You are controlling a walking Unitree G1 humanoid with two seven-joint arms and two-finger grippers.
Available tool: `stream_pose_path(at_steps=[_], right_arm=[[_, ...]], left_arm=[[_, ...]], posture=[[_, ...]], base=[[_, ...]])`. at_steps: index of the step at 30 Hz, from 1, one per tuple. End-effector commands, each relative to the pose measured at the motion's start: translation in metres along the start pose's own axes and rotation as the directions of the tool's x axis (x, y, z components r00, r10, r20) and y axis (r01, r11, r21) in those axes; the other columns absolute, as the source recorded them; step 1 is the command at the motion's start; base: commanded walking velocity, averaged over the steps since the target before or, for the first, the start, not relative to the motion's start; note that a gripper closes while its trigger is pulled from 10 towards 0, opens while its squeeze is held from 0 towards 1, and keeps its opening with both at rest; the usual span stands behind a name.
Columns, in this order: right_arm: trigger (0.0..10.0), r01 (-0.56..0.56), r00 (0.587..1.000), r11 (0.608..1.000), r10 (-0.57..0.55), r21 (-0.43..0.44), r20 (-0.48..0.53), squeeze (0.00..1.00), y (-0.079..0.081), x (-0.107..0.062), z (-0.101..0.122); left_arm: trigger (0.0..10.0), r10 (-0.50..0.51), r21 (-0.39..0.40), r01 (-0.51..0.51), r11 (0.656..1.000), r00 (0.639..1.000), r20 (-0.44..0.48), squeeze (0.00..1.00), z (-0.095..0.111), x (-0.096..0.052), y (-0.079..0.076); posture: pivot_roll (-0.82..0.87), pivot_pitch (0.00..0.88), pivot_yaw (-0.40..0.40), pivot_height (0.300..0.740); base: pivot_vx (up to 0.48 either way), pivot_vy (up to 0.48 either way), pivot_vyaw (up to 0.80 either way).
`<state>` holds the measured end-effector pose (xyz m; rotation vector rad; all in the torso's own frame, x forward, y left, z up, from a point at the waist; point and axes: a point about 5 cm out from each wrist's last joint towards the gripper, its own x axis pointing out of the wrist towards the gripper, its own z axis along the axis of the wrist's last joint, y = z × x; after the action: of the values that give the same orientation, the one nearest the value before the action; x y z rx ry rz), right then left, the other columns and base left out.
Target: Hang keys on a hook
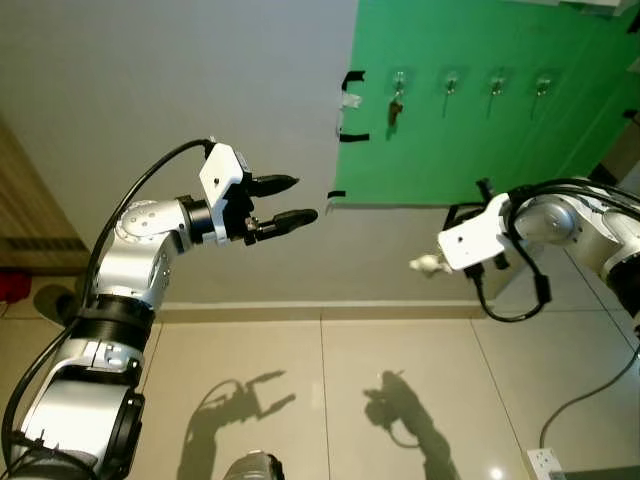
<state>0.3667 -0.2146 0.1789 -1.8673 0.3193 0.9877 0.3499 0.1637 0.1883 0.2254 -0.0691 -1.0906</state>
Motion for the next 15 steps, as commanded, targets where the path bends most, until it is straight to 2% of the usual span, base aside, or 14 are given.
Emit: stream_pose_path(at_steps=[1,2,4,6,7,8,9,10,11,13,15], right_arm=[[0.0,0.045,0.991,0.992,-0.059,-0.114,-0.118,0.00,-0.008,-0.002,-0.010],[0.0,0.072,0.988,0.986,-0.091,-0.148,-0.127,0.00,-0.011,-0.002,-0.011],[0.0,0.181,0.980,0.971,-0.192,-0.154,-0.053,0.00,-0.023,-0.001,-0.001],[0.0,0.263,0.963,0.964,-0.261,-0.031,0.061,0.00,-0.031,0.000,0.013],[0.0,0.263,0.963,0.964,-0.261,-0.031,0.061,0.00,-0.031,0.000,0.013],[0.0,0.290,0.937,0.948,-0.310,0.135,0.160,0.00,-0.035,0.001,0.024],[0.0,0.295,0.910,0.921,-0.351,0.254,0.218,0.00,-0.039,0.001,0.031],[0.0,0.295,0.910,0.921,-0.351,0.254,0.218,0.00,-0.039,0.001,0.031],[0.0,0.277,0.863,0.873,-0.409,0.401,0.296,0.00,-0.044,-0.001,0.039],[0.0,0.280,0.842,0.857,-0.436,0.432,0.318,0.00,-0.048,-0.002,0.043],[0.0,0.291,0.837,0.856,-0.444,0.427,0.320,0.00,-0.050,-0.002,0.044]], left_arm=[[10.0,-0.003,-0.004,0.003,1.000,1.000,-0.012,0.00,-0.003,-0.002,-0.002],[10.0,-0.001,-0.007,0.001,1.000,1.000,-0.013,0.00,-0.004,-0.003,-0.002],[10.0,0.000,-0.010,0.000,1.000,1.000,-0.012,0.00,-0.005,-0.003,-0.003],[10.0,0.007,0.000,-0.007,1.000,1.000,-0.011,0.00,-0.006,-0.001,-0.006],[10.0,0.007,0.000,-0.007,1.000,1.000,-0.011,0.00,-0.006,-0.001,-0.006],[10.0,0.020,0.009,-0.020,1.000,1.000,-0.003,0.00,-0.005,0.002,-0.007],[10.0,0.018,0.007,-0.018,1.000,1.000,0.008,0.00,-0.004,0.005,-0.008],[10.0,0.018,0.007,-0.018,1.000,1.000,0.008,0.00,-0.004,0.005,-0.008],[10.0,0.001,0.003,-0.001,1.000,1.000,0.027,0.00,-0.001,0.010,-0.011],[10.0,-0.027,-0.009,0.028,1.000,0.998,0.049,0.00,0.002,0.014,-0.014],[10.0,-0.038,-0.005,0.038,0.999,0.998,0.058,0.00,0.005,0.018,-0.015]], posture=[[-0.01,0.000,0.002,0.740],[-0.01,0.000,0.002,0.740],[-0.01,0.000,-0.002,0.740],[0.00,0.000,-0.003,0.740],[0.00,0.000,-0.003,0.740],[0.00,0.000,-0.004,0.740],[0.00,0.000,-0.005,0.740],[0.00,0.000,-0.005,0.740],[0.00,0.000,-0.002,0.740],[0.00,0.000,-0.002,0.740],[-0.01,0.000,-0.001,0.740]], base=[[0.000,0.000,0.00],[0.000,0.000,0.00],[0.000,0.000,0.00],[0.000,0.000,0.00],[0.000,0.000,0.00],[0.000,0.000,0.00],[0.000,0.000,0.00],[0.000,0.000,0.00],[0.000,0.000,0.00],[0.000,0.000,0.00],[0.000,0.000,0.00]])
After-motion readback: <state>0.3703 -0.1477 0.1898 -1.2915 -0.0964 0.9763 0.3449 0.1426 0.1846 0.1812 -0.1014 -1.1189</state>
